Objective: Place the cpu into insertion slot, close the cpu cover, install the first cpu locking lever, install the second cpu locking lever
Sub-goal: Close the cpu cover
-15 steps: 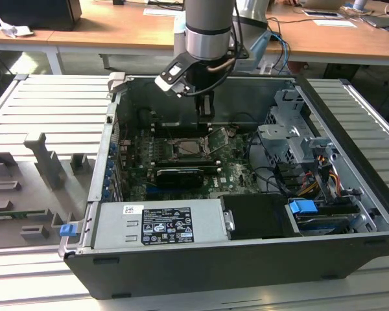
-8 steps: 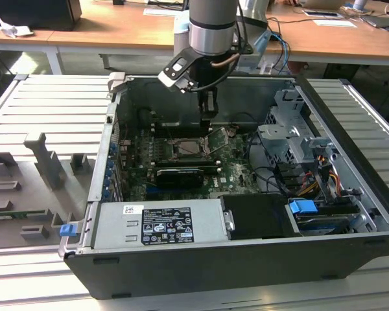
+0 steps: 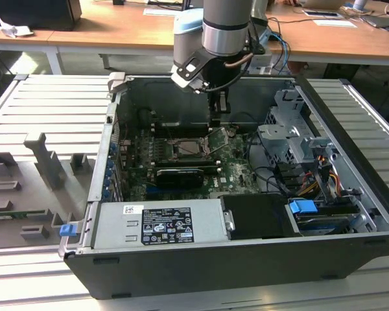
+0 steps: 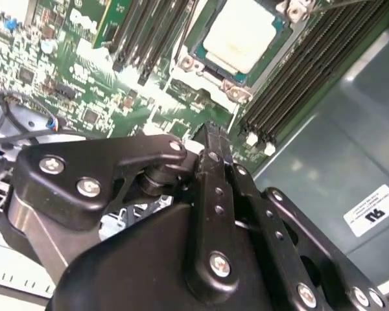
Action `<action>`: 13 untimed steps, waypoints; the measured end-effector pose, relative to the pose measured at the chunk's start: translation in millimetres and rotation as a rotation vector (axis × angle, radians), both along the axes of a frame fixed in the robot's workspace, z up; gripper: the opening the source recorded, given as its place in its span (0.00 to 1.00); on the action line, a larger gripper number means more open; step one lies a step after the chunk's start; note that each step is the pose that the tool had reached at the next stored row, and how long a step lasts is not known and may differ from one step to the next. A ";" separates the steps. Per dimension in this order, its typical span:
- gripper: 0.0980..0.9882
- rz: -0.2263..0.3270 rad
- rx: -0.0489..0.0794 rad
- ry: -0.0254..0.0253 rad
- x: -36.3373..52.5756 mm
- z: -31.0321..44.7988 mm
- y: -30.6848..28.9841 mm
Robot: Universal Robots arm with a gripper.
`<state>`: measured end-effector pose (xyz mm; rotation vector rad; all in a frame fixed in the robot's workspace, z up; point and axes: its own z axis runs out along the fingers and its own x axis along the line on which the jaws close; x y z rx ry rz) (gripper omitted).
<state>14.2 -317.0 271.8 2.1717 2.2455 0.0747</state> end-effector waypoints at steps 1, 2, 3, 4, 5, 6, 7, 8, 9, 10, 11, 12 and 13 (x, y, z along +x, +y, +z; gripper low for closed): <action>0.01 0.002 0.000 0.0002 2.3 -1.2 -0.1; 0.01 0.002 0.000 0.0002 5.1 -2.1 -0.1; 0.01 0.002 0.000 0.0001 9.7 -3.4 -0.1; 0.01 0.002 0.000 0.0002 12.9 -4.2 -0.1; 0.01 0.002 0.000 0.0001 15.8 -5.1 -0.1; 0.01 0.002 0.000 0.0001 17.7 -5.8 -0.1; 0.01 0.002 0.000 0.0001 19.2 -6.5 -0.1; 0.01 0.002 0.000 0.0001 20.7 -7.3 -0.2; 0.01 0.002 0.000 0.0001 21.7 -7.9 -0.3; 0.01 0.002 0.000 0.0001 23.1 -8.6 -0.5; 0.01 0.002 0.000 0.0001 24.7 -9.0 -0.6; 0.01 0.002 0.000 0.0002 26.7 -9.4 -0.6; 0.01 0.002 0.000 0.0001 28.8 -10.0 -0.5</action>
